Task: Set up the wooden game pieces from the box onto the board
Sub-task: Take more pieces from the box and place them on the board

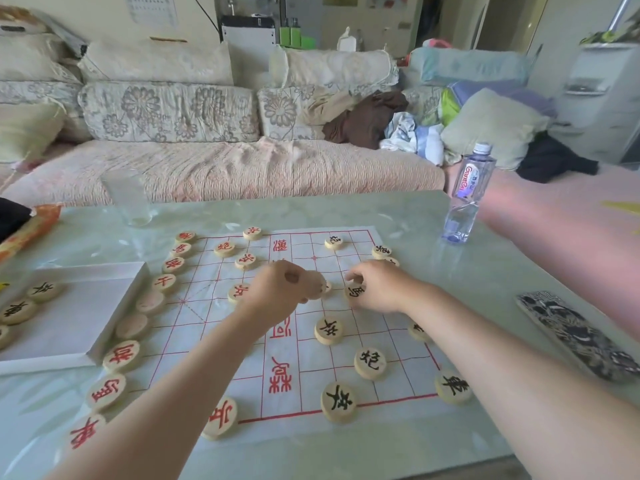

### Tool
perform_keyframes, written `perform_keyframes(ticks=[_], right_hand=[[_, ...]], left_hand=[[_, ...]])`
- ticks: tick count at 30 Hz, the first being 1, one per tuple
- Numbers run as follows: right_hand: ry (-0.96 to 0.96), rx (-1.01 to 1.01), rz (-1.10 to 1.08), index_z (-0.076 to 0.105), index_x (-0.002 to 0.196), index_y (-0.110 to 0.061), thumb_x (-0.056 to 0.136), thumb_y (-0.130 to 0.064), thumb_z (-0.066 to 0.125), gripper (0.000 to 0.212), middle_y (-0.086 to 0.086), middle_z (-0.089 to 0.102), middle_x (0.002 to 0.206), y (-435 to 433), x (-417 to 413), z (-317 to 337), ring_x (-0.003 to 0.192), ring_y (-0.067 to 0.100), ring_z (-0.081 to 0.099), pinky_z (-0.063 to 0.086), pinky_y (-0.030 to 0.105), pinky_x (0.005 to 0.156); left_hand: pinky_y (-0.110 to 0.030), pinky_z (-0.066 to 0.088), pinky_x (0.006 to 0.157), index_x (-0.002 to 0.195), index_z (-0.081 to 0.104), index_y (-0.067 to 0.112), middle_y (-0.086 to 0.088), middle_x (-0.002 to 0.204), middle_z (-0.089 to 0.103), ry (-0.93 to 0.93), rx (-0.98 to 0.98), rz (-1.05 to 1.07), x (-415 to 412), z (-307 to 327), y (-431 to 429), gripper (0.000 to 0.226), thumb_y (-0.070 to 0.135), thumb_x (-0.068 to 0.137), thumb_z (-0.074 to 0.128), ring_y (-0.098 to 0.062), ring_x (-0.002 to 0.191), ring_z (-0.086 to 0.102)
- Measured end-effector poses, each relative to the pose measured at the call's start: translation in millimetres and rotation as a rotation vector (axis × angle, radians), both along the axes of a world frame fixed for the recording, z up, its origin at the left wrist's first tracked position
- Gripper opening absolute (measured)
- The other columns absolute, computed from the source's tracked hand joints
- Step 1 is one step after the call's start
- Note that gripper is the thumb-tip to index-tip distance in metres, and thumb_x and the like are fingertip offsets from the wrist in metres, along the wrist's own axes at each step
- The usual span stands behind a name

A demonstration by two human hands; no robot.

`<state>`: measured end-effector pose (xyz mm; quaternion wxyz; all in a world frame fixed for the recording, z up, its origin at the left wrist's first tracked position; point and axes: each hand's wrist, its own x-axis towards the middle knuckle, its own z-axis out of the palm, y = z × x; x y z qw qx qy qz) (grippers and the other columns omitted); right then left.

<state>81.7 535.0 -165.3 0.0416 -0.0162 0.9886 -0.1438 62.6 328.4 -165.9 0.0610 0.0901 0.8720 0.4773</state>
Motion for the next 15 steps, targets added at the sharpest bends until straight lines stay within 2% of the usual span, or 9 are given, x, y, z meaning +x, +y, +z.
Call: perform_keyframes(ticks=[3,5,7,9,12,14,15], right_hand=[[-0.076,0.044,0.024,0.058,0.131,-0.029,0.083,-0.034,0.073,0.051,-0.003,0.058,0.13,1.7,-5.6,-5.3,0.118,0.018,0.055,0.048,0.032,0.097],[-0.107,0.026,0.041,0.049,0.142,-0.03,0.08,-0.035,0.076,0.068,-0.003,0.049,0.14,0.1,-10.7,0.0,0.128,0.018,0.047,0.044,0.034,0.102],[-0.077,-0.071,0.072,0.047,0.144,-0.032,0.077,-0.037,0.08,0.075,-0.007,0.049,0.137,-5.4,-17.1,10.9,0.12,0.012,0.049,0.044,0.029,0.095],[0.006,-0.212,0.106,0.055,0.135,-0.033,0.075,-0.04,0.082,0.066,-0.013,0.057,0.126,-11.7,-26.1,18.7,0.096,0.0,0.055,0.041,0.021,0.079],[0.079,-0.321,0.121,0.068,0.109,-0.03,0.076,-0.034,0.081,0.035,-0.015,0.067,0.108,-17.8,-41.8,21.3,0.069,-0.012,0.052,0.039,0.018,0.069],[0.073,-0.326,0.128,0.069,0.101,-0.028,0.076,-0.03,0.082,0.029,-0.014,0.069,0.101,-18.7,-51.9,20.8,0.065,-0.011,0.052,0.038,0.017,0.064],[0.07,-0.327,0.117,0.068,0.102,-0.028,0.075,-0.032,0.082,0.03,-0.013,0.069,0.101,-18.5,-56.8,21.1,0.067,-0.009,0.053,0.039,0.018,0.064]], left_hand=[[-0.039,0.056,0.067,0.093,0.068,0.022,0.0,0.07,0.074,-0.084,0.057,0.039,-4.0,-6.4,10.6,0.008,0.023,0.086,0.064,-0.028,0.08,0.071],[-0.033,0.05,0.062,0.091,0.07,0.021,-0.002,0.071,0.074,-0.109,0.079,0.028,-9.6,-5.2,17.4,0.007,0.022,0.085,0.065,-0.026,0.071,0.069],[-0.028,0.045,0.06,0.095,0.07,0.018,-0.004,0.07,0.074,-0.124,0.114,0.029,-17.7,-0.2,23.0,0.013,0.022,0.083,0.067,-0.018,0.061,0.06],[-0.027,0.044,0.063,0.095,0.068,0.017,-0.007,0.072,0.074,-0.13,0.149,0.053,-26.0,5.6,26.1,0.018,0.024,0.079,0.069,-0.017,0.06,0.055],[-0.025,0.043,0.061,0.081,0.066,0.015,-0.011,0.072,0.072,-0.129,0.162,0.041,-37.9,11.2,27.9,0.01,0.024,0.079,0.07,-0.018,0.058,0.051],[-0.027,0.046,0.061,0.079,0.067,0.012,-0.012,0.075,0.072,-0.112,0.146,0.025,-47.4,10.1,28.2,0.011,0.022,0.083,0.067,-0.018,0.059,0.054],[-0.029,0.049,0.064,0.085,0.067,0.012,-0.012,0.079,0.073,-0.107,0.146,0.032,-53.8,7.5,28.3,0.012,0.024,0.084,0.067,-0.019,0.063,0.059]])
